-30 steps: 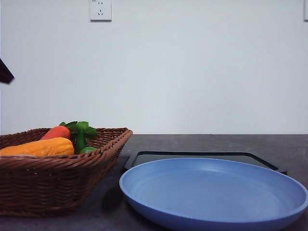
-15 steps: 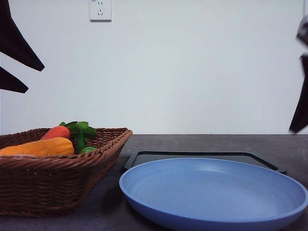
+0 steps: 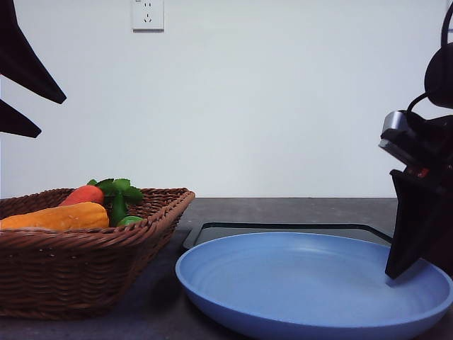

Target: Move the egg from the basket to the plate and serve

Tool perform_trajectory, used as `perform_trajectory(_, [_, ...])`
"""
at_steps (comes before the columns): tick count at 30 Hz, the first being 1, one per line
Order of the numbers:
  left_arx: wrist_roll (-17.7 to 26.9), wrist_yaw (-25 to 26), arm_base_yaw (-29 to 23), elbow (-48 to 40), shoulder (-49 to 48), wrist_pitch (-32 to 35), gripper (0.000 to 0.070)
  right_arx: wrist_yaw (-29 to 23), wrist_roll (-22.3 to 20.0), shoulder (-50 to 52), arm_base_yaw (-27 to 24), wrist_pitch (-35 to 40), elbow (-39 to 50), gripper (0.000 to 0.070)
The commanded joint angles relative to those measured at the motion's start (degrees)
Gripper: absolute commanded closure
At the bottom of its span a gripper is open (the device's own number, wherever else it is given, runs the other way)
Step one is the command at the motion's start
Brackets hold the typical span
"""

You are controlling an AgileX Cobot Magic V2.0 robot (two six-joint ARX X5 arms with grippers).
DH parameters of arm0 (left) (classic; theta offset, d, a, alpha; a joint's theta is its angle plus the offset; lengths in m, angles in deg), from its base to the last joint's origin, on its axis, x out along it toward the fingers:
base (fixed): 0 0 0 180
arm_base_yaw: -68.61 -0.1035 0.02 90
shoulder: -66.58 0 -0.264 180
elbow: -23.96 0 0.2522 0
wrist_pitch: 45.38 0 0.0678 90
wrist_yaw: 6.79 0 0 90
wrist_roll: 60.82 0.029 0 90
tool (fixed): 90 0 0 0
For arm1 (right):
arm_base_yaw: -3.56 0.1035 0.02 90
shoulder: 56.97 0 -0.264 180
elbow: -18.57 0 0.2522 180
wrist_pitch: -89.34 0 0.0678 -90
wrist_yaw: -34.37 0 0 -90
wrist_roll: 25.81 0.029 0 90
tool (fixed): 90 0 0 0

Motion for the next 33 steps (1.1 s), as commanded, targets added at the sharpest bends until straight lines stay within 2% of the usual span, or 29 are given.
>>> perform_trajectory(1, [0.13,0.08,0.22,0.92,0.42,0.47,0.0392,0.04,1.11,-1.10,0.25,0.65,-0.20,0.0654])
perform_trajectory(3, [0.13,0.07,0.22,0.92,0.42,0.35,0.0392,-0.03,1.14,-1.11,0.25,0.59,-0.20,0.0695])
perform_trajectory(8, [0.29,0.31,0.22,0.92,0.42,-0.16,0.0387,0.04,1.38,0.95,-0.15,-0.56,-0.22,0.0700])
perform_trajectory(13, [2.57,0.13,1.26,0.97,0.44,-2.39,0.0295,0.08,1.23,7.20,-1.03,-5.60,-0.24,0.0700])
perform_trajectory(17, [5.26,-1.29,3.38,2.07,1.17,-5.37,0.0290,0.07,0.47,13.36,-2.14,-10.76,-0.24,0.0700])
perform_trajectory(26, [16.69,-18.30,14.45,11.97,10.23,-19.38,0.0290,0.07,0.64,27.17,-4.40,-15.55,-0.24,0.0700])
perform_trajectory(29, [18.18,-23.59,18.39,15.25,14.89,-22.00,0.0289,0.07,0.71,30.64,-4.75,-15.56,-0.24,0.0700])
perform_trajectory(33, [18.23,-25.78,21.59,18.42,21.14,-22.53,0.0287,0.07,0.73,33.65,-4.78,-15.63,-0.24,0.0700])
